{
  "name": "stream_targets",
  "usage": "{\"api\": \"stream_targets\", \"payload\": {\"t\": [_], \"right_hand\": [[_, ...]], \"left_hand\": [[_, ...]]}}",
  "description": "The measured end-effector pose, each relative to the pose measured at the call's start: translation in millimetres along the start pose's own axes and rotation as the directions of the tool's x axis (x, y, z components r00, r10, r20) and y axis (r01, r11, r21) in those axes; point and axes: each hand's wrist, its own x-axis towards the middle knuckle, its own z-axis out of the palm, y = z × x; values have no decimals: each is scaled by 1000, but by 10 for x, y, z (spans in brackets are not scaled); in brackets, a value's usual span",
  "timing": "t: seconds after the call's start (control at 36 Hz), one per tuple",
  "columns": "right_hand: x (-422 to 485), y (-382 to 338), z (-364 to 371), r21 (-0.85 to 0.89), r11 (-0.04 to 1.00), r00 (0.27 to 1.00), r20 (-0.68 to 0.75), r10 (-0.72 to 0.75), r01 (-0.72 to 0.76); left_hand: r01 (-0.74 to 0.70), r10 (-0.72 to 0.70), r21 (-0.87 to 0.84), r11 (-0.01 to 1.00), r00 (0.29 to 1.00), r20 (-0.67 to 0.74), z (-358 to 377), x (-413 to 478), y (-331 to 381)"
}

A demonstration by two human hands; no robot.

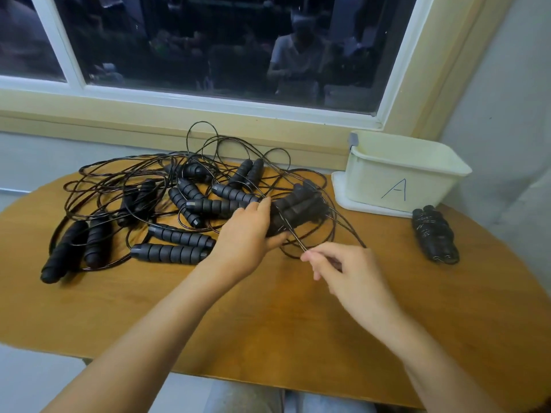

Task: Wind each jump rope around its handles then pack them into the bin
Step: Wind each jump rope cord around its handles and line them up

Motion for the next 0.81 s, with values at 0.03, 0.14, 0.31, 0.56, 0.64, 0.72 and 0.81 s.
{"api": "stream_targets", "payload": {"t": [0.03,0.14,0.31,0.56,0.64,0.72,0.81], "right_hand": [[-1,38,2,86,996,1000,12,27,-28],[29,82,6,350,928,987,132,87,-129],[129,126,109,506,826,962,224,153,-249],[254,131,213,649,724,972,171,160,-234],[258,141,223,648,734,980,135,149,-201],[245,143,229,636,751,984,104,148,-180],[232,157,203,624,768,989,67,133,-146]], "left_hand": [[-7,7,-71,997,1000,-3,-12,-18,0],[-27,25,-277,960,1000,-11,-45,-86,-11],[-36,103,-543,839,990,94,-146,-192,-44],[26,257,-701,713,920,295,-339,-272,-67],[13,235,-700,714,937,257,-301,-271,-34],[-30,177,-685,728,973,146,-178,-254,-1],[-79,122,-640,765,992,24,-43,-241,19]]}}
